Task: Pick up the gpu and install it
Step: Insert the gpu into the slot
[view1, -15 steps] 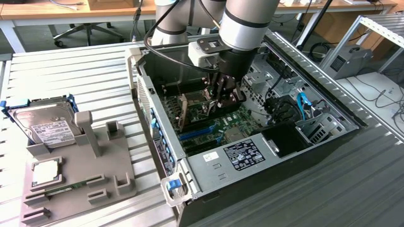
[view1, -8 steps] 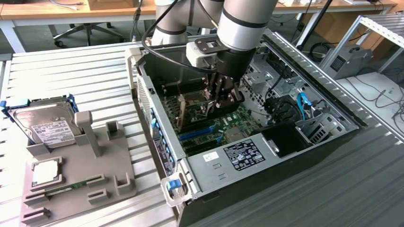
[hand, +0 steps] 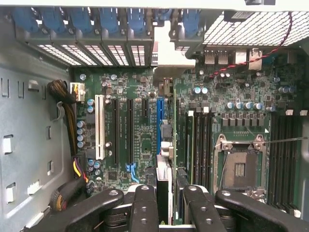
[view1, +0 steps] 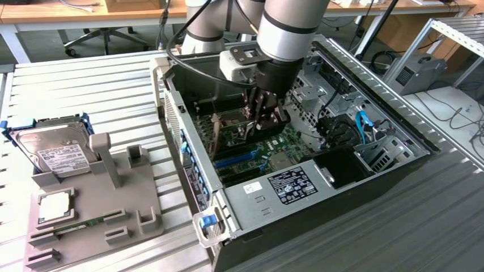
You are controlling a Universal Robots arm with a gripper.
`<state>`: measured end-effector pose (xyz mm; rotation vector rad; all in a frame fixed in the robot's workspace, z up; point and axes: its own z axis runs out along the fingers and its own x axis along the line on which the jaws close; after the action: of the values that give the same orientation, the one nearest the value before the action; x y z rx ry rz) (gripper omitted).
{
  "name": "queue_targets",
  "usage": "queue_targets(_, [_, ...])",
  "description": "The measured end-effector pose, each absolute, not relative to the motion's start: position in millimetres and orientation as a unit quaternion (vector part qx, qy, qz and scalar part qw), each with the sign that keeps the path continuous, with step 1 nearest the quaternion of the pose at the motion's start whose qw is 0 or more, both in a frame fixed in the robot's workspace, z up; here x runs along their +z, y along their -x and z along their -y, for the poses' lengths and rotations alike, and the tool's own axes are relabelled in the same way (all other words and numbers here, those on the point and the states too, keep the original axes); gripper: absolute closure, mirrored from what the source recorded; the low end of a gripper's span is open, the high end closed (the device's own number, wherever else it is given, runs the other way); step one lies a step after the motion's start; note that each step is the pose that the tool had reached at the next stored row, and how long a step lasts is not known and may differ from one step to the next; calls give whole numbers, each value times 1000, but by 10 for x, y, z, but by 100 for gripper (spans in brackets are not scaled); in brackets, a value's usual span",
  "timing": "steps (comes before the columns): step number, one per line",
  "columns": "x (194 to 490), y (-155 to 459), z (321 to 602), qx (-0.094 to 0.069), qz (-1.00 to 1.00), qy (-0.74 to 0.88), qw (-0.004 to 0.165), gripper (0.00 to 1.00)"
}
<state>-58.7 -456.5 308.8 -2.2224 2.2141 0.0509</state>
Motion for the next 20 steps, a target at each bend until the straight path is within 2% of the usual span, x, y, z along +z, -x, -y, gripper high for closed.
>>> queue_targets(20, [3083, 670, 4568, 16, -706, 708, 2, 74])
